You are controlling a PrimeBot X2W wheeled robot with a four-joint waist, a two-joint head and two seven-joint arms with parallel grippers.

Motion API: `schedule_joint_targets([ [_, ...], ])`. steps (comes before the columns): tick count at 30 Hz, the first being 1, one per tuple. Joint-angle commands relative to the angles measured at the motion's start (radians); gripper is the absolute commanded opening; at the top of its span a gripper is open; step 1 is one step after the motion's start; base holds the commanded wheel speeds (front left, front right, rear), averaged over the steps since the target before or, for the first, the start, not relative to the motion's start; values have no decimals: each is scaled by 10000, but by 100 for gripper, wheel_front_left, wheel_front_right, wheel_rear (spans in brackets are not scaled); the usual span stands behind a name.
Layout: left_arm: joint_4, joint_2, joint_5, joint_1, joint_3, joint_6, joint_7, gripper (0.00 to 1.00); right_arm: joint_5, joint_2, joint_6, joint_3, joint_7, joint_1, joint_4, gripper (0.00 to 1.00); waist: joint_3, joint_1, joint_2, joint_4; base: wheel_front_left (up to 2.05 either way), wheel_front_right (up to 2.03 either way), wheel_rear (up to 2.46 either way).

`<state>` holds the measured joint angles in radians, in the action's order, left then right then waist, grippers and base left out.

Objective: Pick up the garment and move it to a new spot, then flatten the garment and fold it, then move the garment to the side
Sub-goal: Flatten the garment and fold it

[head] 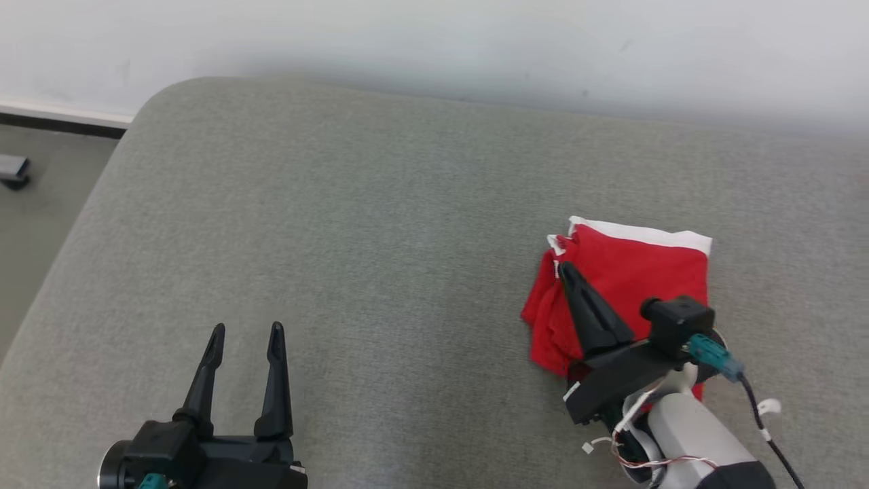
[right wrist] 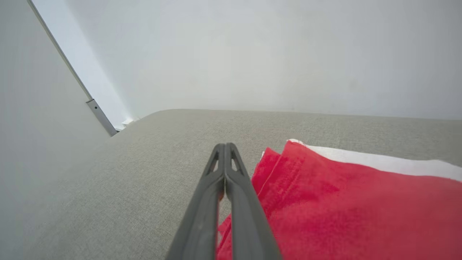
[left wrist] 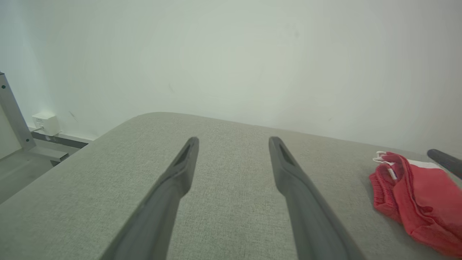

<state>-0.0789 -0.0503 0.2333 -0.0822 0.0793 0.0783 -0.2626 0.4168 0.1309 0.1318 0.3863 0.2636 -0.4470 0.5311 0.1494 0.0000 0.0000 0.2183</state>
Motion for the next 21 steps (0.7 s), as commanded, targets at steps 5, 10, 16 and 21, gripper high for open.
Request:
schedule_joint_targets([
  [5,-21,-1,-208,16,-200,78,-28,100,-186,572,-29,-300,5,569,-1491,0,-283,0,0,-941,0,0,0],
  [10,-49,-3,-329,-13,-315,145,-28,100,-262,908,-29,-588,4,949,-2261,0,-374,0,0,-1471,0,0,0],
  [16,-202,-7,-498,70,-464,116,-28,100,-331,1139,-29,-1514,2,1840,-2750,0,-564,0,0,-2093,0,0,0],
  [21,-357,-6,-735,289,-747,158,-28,100,-471,1160,-29,-2324,4,2720,-2895,0,-791,0,0,-2404,0,0,0],
])
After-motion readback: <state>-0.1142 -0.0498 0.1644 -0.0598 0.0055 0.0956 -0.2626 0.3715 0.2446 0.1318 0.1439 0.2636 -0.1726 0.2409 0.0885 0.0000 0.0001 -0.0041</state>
